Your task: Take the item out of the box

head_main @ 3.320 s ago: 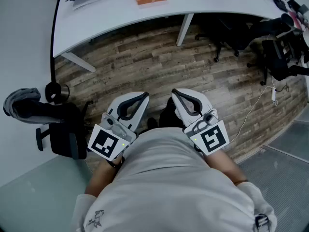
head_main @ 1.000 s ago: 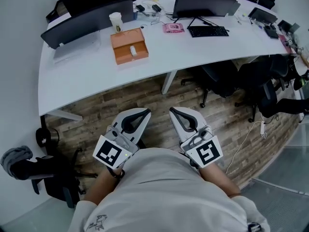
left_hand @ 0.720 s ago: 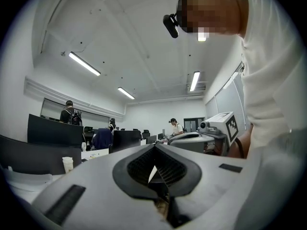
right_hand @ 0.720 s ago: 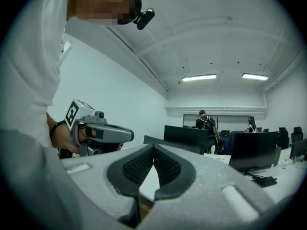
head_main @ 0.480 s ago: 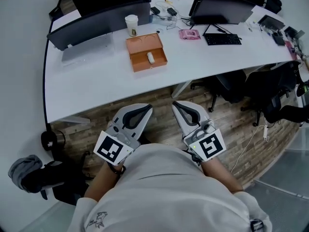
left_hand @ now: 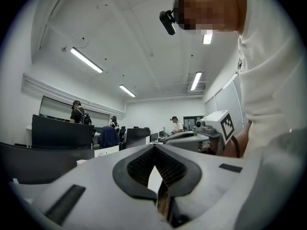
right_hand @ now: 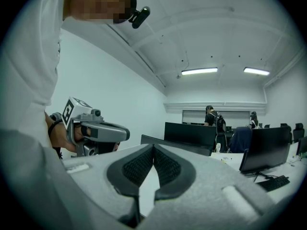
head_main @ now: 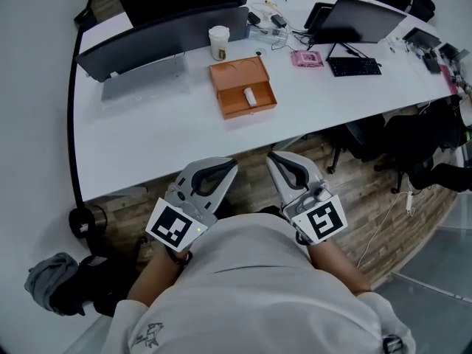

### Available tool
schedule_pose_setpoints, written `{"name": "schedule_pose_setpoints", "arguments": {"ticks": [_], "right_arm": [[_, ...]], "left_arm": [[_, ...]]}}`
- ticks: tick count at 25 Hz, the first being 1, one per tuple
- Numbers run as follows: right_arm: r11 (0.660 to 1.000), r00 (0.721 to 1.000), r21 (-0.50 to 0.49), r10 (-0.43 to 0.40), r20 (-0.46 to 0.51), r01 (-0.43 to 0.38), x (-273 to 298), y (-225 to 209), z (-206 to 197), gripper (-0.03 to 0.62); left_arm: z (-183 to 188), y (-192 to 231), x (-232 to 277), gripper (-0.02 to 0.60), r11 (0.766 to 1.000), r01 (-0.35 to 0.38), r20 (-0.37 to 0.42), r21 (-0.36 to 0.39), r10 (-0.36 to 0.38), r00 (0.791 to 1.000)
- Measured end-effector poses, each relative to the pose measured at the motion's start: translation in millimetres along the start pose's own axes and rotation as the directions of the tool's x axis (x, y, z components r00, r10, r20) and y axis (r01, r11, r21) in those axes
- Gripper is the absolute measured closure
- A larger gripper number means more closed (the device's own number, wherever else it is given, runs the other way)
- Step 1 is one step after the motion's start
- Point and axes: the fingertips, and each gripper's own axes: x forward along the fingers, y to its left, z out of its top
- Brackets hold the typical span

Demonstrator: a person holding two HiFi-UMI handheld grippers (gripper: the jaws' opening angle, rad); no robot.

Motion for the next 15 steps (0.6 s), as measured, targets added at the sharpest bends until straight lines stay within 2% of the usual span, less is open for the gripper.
{"name": "schedule_pose_setpoints", "arguments": {"ticks": [15], "right_arm": [[1.0,1.0,0.013,0.012,-0.019,-0.012,51,-26,-22,0.589]], "left_arm": [[-18,56,5,0.583,0.999,-0.039,-0.032,-0.016,0.038,0.999]]}}
